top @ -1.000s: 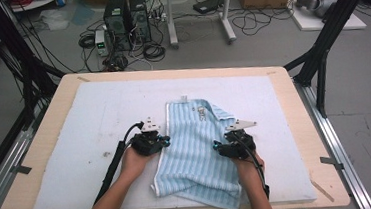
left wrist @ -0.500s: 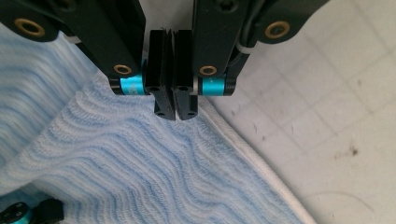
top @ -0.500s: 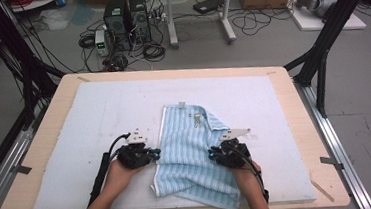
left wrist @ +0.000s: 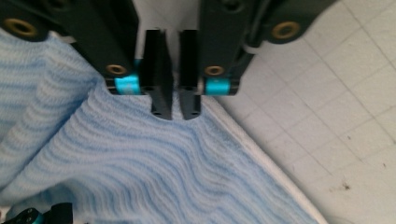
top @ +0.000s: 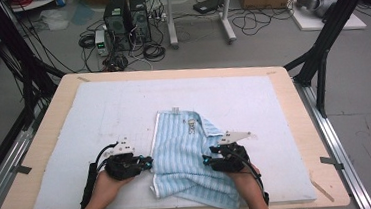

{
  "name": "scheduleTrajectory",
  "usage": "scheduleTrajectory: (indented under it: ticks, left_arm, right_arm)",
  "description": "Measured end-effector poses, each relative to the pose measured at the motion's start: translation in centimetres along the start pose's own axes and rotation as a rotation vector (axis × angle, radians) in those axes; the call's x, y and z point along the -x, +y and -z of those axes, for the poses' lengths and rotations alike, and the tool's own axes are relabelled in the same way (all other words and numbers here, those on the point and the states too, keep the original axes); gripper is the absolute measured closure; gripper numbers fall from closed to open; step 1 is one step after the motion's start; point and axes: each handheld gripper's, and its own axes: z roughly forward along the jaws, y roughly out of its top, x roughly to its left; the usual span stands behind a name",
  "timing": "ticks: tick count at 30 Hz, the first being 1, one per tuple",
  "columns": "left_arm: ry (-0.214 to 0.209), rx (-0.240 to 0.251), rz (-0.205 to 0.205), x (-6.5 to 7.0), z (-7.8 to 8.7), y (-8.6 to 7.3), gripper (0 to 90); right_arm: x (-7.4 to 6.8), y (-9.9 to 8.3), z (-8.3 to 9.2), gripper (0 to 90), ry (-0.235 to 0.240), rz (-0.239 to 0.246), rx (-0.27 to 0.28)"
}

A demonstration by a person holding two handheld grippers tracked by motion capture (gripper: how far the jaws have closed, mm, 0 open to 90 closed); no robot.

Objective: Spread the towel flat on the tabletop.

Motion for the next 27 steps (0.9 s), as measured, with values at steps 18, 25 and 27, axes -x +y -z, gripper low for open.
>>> scheduleTrajectory:
  ticks: [18, 25, 27]
  left_arm:
    - [0.096, 0.13, 0.031, -4.0, -0.4, 4.5, 46.7]
    - [0.11, 0.101, 0.031, -4.5, -2.1, 6.2, 46.4]
    - [0.111, 0.094, 0.03, -4.6, -2.7, 6.5, 46.1]
  right_arm:
    - [4.4, 4.3, -3.9, 78.8, -0.256, 0.149, -0.092]
    - [7.8, 5.3, -4.0, 81.9, -0.377, 0.123, -0.084]
    - [9.0, 5.8, -4.1, 82.0, -0.397, 0.09, -0.089]
